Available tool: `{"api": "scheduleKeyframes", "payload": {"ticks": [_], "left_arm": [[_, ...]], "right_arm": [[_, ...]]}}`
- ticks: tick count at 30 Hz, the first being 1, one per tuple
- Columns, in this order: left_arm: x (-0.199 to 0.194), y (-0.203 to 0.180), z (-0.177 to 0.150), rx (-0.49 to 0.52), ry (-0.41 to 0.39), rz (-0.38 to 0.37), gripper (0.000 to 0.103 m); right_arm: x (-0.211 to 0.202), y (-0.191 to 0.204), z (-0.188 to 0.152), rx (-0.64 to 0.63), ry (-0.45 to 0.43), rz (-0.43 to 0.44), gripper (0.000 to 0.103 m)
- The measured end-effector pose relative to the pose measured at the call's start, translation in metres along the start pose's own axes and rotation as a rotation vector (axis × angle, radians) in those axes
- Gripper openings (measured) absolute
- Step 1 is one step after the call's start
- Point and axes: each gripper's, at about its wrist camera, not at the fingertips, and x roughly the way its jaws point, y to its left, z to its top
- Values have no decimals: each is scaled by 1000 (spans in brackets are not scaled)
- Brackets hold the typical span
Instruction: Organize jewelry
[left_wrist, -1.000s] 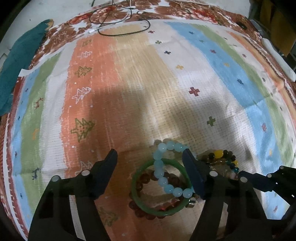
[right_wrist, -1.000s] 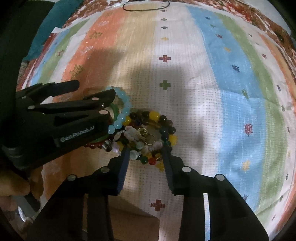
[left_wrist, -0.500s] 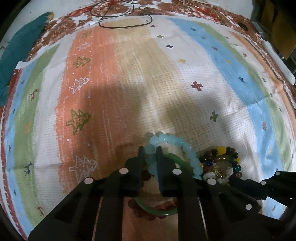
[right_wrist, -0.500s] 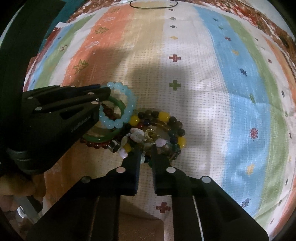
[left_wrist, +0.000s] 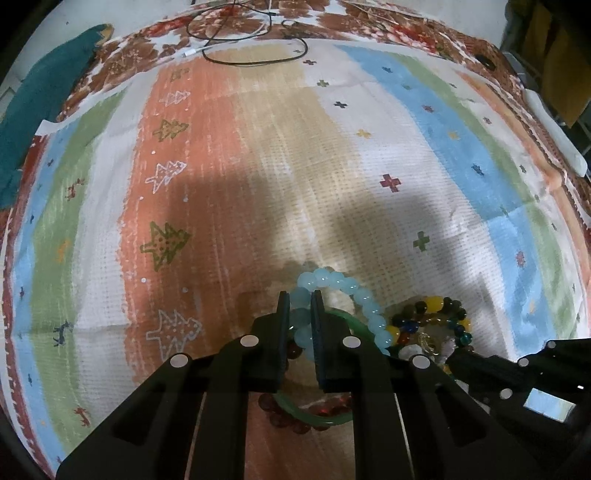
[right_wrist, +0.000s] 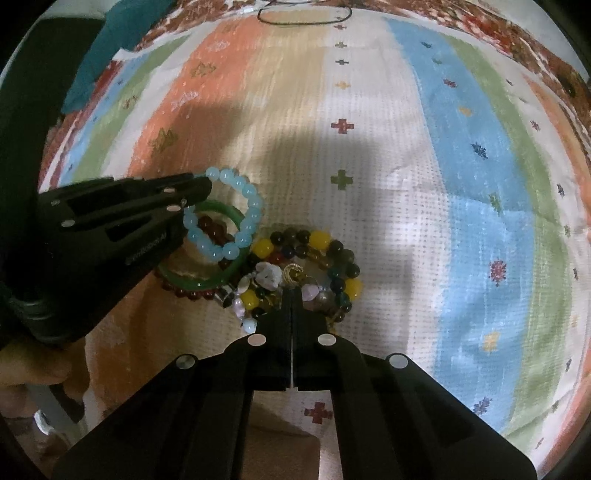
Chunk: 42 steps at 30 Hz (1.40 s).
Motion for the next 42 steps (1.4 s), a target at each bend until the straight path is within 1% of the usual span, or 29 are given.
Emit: {"api": "scheduleKeyframes", "payload": {"ticks": [3, 4, 5, 6, 7, 9, 10, 21, 24, 26, 28, 31, 37, 42], "left_arm": [[-1, -1, 1, -2, 2, 0, 11], [-1, 0, 1, -5, 2, -1, 11], [-1, 0, 1, -8, 2, -2, 11], [-1, 0, 1, -11, 2, -2, 11], [-2, 1, 1, -13, 2, -3, 11], [-1, 2, 1, -16, 3, -1, 11], [0, 2, 1, -17, 4, 0, 11], [4, 2, -1, -11, 13, 11, 11], [6, 1, -2, -4, 16, 13, 11], [7, 1, -3, 1, 20, 16, 11], [9, 2, -3, -1, 20, 15, 11], [9, 1, -3, -3, 20, 15, 11], [5, 2, -3, -11, 9, 17, 11], [-7, 2, -4, -10, -8, 14, 11]], "right_arm": [[1, -1, -2, 6, 4, -12, 2], [0, -1, -2, 10, 0, -20, 6], [-1, -2, -2, 14, -1, -21, 34], [-3, -2, -2, 18, -9, -14, 52], [-4, -2, -3, 15, -18, -6, 57], [-7, 0, -2, 11, -31, -7, 54], [-7, -1, -2, 18, -29, -3, 51], [8, -4, 3, 43, 9, 0, 43], [13, -1, 5, 40, 18, -4, 35], [20, 1, 6, 31, 34, -10, 27], [24, 2, 6, 27, 37, -9, 25], [24, 3, 7, 22, 33, -3, 12], [21, 8, 5, 5, 27, -10, 11], [6, 7, 3, 0, -4, -9, 11]]}}
